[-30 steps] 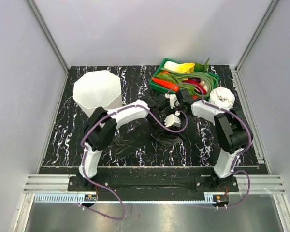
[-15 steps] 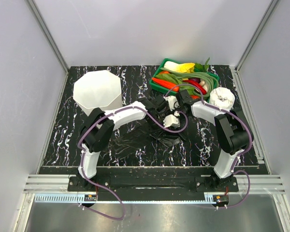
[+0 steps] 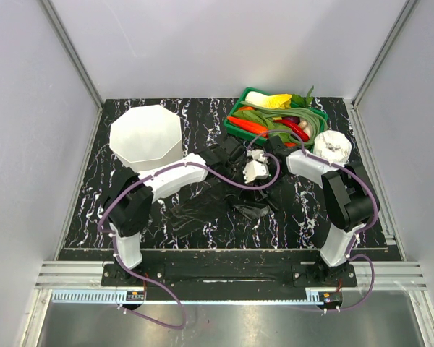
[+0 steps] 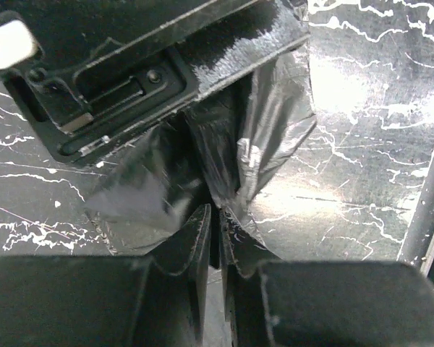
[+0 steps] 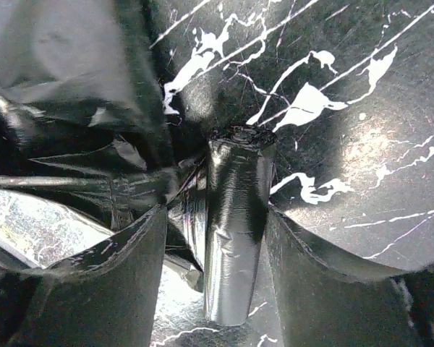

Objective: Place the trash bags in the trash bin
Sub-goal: Pick up the trash bag from the center of the board.

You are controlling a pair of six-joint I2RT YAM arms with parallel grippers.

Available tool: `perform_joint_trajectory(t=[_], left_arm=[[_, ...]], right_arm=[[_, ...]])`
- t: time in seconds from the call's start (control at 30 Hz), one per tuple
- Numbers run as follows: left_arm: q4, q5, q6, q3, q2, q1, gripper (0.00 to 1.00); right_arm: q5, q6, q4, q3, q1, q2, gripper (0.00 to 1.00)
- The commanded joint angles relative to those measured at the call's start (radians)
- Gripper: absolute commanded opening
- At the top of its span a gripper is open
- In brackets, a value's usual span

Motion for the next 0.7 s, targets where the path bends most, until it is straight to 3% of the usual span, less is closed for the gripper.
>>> perform_joint_trajectory(t=[0.0, 0.33, 0.53, 0.67], left_arm=[[0.048, -0.009, -0.017, 0.016, -0.023, 0.003, 0.14], [0.022, 0.033, -0.009, 0.013, -0.021, 0.003, 0.15], [-0.004, 0.119, 0.011, 0.016, -0.037, 0.006, 0.46], [0.0, 0.182, 0.006, 0.019, -0.064, 0.03, 0.51]], right_arm=[[-0.012, -0.007, -0.031, 0.046, -0.001, -0.039, 0.62], [0.066, 0.036, 0.044, 0.029, -0.001, 0.041, 0.57], [0.107, 0.052, 0.071, 0.021, -0.001, 0.064, 0.28], [0.126, 0.052, 0.067, 0.025, -0.001, 0.035, 0.11]])
